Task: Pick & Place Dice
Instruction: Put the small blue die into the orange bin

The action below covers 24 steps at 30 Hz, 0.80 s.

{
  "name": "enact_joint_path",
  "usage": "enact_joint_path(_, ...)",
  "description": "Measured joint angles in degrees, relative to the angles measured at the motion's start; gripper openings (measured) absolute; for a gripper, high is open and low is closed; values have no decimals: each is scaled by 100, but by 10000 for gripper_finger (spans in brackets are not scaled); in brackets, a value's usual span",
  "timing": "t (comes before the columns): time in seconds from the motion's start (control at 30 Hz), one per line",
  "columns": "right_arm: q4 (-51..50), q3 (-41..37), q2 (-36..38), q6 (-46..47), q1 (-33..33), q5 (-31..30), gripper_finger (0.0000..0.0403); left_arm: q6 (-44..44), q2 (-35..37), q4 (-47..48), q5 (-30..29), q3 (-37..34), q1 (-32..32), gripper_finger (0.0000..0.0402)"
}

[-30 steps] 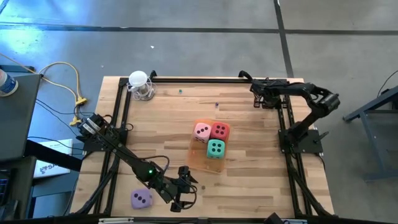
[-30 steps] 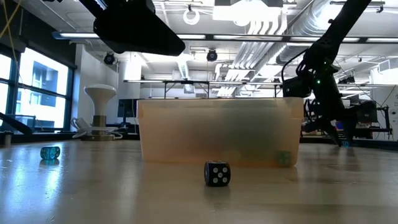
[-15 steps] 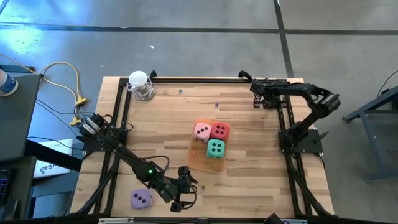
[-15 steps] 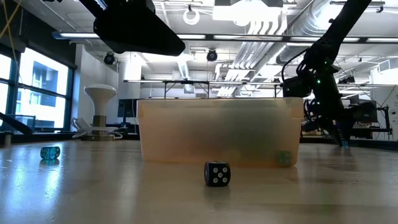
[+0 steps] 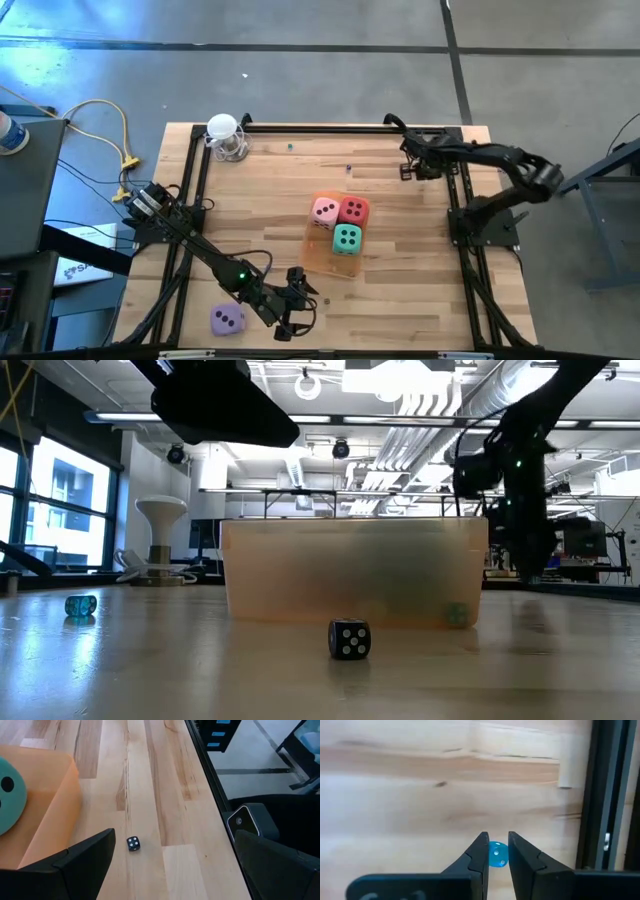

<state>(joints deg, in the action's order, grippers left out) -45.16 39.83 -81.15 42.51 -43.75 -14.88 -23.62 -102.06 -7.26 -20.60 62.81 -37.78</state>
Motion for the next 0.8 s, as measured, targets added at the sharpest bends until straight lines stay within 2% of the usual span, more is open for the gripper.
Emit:
enact_joint_path(0.13, 40, 2, 610, 4, 670, 83, 40, 2, 1, -18, 0, 0, 6, 399)
enact_joint_path(0.27, 336, 2, 1238, 118, 1630, 97, 40, 2, 0, -31, 0, 0, 11, 399)
enact_joint_path(0.47, 1854, 12, 1933, 244, 3571, -185, 40, 7, 0, -72, 0, 0, 16, 399)
enact_joint_path(0.63, 3403, 18, 1873, -96, 5208, -822, 40, 17, 2, -145, 0, 0, 55, 399)
enact_joint_path(0.8, 4607, 24, 1126, -358, 6483, -2039, 40, 107, 2, -238, -11, 0, 56, 399)
